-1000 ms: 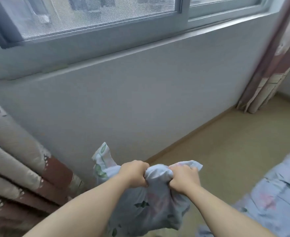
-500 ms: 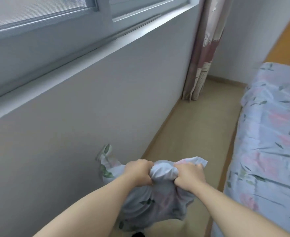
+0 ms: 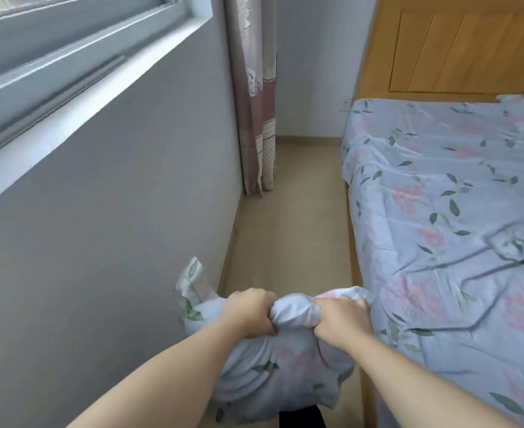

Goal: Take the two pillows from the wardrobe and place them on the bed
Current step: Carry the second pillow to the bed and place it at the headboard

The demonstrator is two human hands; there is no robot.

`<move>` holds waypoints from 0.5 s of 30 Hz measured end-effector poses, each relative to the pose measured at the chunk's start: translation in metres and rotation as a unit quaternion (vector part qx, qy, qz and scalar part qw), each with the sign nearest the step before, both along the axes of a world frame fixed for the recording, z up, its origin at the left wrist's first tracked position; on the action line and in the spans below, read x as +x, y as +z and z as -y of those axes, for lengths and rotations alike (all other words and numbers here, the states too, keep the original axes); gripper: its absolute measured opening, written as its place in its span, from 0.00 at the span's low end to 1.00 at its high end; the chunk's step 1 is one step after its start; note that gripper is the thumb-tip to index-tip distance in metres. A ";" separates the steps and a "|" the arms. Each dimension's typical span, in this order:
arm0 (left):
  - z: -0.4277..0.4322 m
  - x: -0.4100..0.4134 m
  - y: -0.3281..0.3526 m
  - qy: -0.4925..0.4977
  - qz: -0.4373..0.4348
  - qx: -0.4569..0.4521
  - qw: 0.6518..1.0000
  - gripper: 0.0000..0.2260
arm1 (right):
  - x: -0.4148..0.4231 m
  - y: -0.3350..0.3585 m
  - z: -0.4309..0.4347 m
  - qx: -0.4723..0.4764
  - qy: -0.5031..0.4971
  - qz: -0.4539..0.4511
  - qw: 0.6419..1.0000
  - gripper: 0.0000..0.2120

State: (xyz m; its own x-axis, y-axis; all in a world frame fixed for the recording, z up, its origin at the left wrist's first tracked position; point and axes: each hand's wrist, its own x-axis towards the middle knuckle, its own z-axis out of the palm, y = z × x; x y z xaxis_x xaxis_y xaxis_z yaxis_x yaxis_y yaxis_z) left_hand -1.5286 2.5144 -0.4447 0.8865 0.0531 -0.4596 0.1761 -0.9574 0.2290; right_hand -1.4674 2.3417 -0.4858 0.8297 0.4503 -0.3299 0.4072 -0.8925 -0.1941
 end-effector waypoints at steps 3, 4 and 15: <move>-0.005 0.065 0.002 -0.009 -0.002 -0.001 1.000 0.13 | 0.059 0.003 -0.005 0.000 -0.015 -0.011 1.000 0.19; -0.007 0.088 0.002 -0.009 -0.006 -0.004 1.000 0.13 | 0.080 0.005 -0.006 -0.003 -0.018 -0.014 1.000 0.19; -0.051 0.298 0.001 -0.014 0.010 -0.018 1.000 0.13 | 0.282 0.039 -0.050 -0.032 -0.018 0.013 0.999 0.19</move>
State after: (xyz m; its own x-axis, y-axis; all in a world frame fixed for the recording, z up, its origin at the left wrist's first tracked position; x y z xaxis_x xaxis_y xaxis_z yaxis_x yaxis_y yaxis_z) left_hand -1.2305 2.5659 -0.4436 0.8964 0.0113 -0.4431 0.1438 -0.9530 0.2666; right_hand -1.1858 2.3920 -0.4473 0.8532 0.3990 -0.3358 0.3788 -0.9167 -0.1267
